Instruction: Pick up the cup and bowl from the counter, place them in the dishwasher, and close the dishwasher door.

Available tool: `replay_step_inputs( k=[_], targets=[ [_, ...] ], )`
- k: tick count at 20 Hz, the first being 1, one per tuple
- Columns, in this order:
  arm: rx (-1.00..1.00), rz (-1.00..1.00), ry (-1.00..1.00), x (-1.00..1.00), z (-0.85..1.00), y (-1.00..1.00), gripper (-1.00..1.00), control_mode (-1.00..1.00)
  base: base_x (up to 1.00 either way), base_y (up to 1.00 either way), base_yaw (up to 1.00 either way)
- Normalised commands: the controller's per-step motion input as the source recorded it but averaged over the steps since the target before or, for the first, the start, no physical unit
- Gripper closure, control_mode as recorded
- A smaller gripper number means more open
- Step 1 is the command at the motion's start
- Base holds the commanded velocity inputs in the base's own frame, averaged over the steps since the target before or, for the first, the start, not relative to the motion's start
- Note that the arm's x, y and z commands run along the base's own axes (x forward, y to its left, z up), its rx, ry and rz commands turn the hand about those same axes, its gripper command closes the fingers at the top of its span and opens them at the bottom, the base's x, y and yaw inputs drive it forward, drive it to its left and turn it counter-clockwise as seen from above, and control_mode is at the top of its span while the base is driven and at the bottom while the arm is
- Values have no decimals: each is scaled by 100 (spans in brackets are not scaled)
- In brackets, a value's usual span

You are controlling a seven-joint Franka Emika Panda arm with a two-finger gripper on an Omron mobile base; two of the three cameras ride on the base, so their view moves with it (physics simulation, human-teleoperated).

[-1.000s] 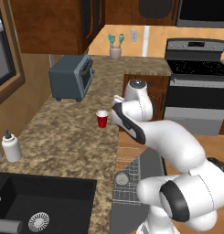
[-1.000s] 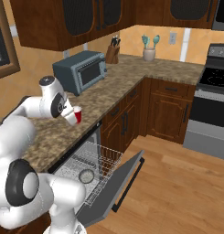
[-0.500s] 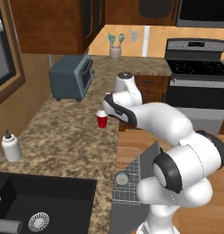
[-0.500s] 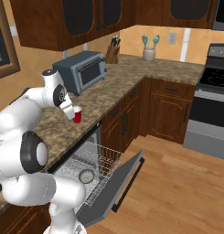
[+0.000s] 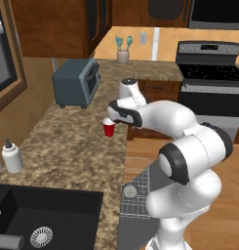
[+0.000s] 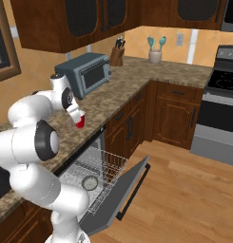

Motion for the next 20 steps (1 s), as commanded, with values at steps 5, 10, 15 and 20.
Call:
replay_step_inputs(
  k=[5,10,15,20],
  targets=[
    [0,0,3,26,-28,0,-100,-100,0,0,0],
    [0,0,7,29,-12,0,-100,-100,0,0,0],
    [0,-1,10,32,-7,1,-100,-100,0,0,0],
    [0,-1,8,31,-8,6,-100,-100,0,0,0]
  ],
)
